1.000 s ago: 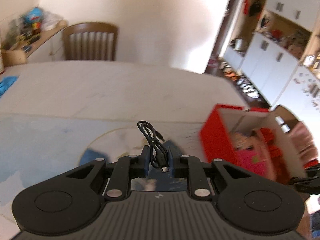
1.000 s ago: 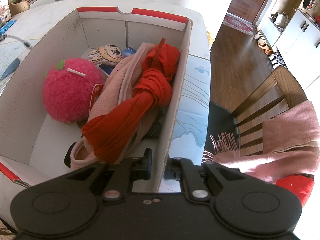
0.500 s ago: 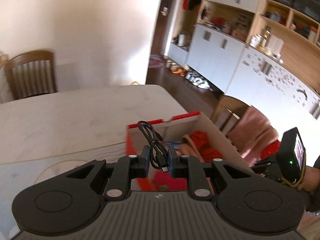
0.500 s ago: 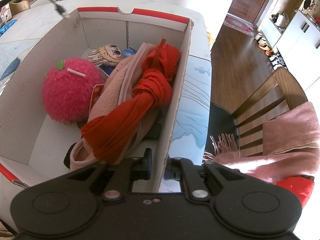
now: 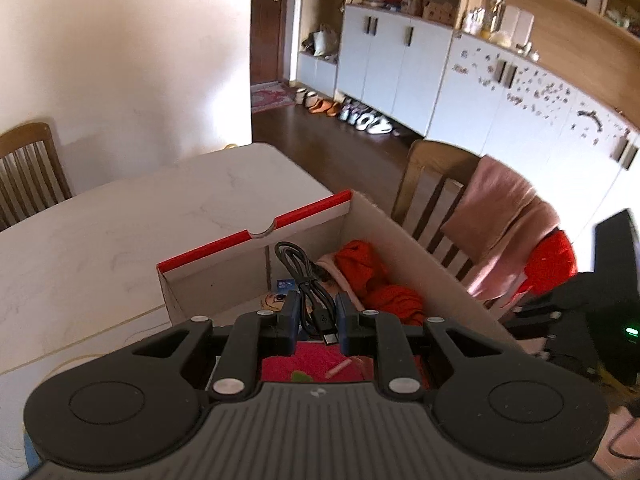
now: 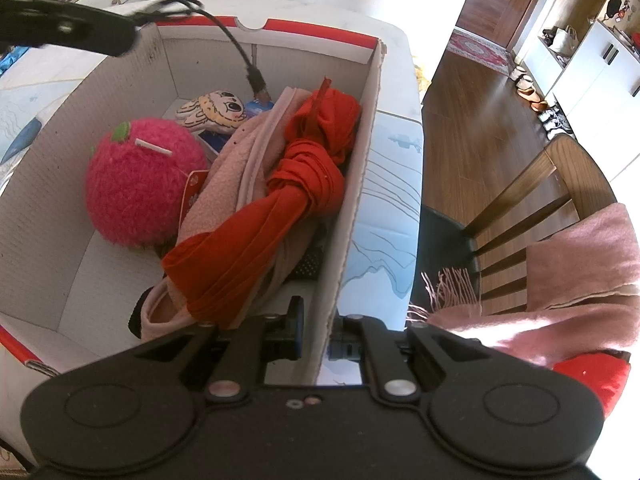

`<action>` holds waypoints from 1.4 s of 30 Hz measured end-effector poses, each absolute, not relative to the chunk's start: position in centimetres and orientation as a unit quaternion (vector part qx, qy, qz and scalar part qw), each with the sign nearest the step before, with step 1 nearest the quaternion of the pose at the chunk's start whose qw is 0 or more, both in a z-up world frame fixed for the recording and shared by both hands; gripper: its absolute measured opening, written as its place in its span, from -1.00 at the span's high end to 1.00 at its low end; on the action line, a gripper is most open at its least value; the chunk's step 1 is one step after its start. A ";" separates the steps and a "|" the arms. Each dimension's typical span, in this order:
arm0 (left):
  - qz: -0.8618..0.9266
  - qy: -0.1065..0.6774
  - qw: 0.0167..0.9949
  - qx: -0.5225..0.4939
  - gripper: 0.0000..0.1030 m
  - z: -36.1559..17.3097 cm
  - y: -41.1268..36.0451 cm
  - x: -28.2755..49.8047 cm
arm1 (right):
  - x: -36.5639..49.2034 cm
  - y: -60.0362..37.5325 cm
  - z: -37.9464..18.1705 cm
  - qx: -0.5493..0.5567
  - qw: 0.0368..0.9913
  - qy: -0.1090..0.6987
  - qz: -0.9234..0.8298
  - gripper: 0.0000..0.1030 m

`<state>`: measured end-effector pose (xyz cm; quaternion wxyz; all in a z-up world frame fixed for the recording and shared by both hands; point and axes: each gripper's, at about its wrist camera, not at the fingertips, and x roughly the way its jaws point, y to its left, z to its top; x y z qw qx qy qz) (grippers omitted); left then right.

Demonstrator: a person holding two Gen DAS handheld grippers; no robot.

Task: Organize objects
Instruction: 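Lift the black cable and carry it into the box with the left gripper, then open the left gripper to drop the cable beside the bunny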

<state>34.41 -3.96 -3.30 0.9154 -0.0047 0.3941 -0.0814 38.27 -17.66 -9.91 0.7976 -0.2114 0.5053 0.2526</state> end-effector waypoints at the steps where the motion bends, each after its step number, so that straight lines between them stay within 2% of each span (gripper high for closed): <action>1: -0.077 0.398 0.914 -0.006 0.67 -3.7 -4.1 35.0 | 38.3 -17.6 -9.9 -0.211 0.798 0.505 0.253 0.84; 19: -0.063 0.495 0.866 -0.017 0.66 -9.0 -3.7 40.2 | 38.4 -17.6 -10.1 -0.204 0.799 0.505 0.254 0.84; 27: -0.068 0.511 0.857 -0.012 0.63 -9.5 -3.7 40.4 | 38.4 -17.5 -10.2 -0.202 0.799 0.506 0.254 0.84; 29: -0.069 0.511 0.857 -0.012 0.56 -9.4 -3.8 40.4 | 38.4 -17.5 -10.2 -0.202 0.799 0.505 0.254 0.83; 32: -0.070 0.509 0.857 -0.016 0.30 -9.4 -3.8 40.4 | 38.4 -17.5 -10.3 -0.202 0.799 0.505 0.254 0.83; 34: -0.068 0.505 0.860 -0.022 -0.12 -9.2 -3.8 40.2 | 38.3 -17.5 -10.3 -0.203 0.799 0.505 0.255 0.83; 42: -0.073 0.490 0.868 -0.031 -0.14 -8.1 -3.9 39.4 | 38.2 -17.3 -10.3 -0.204 0.799 0.505 0.254 0.83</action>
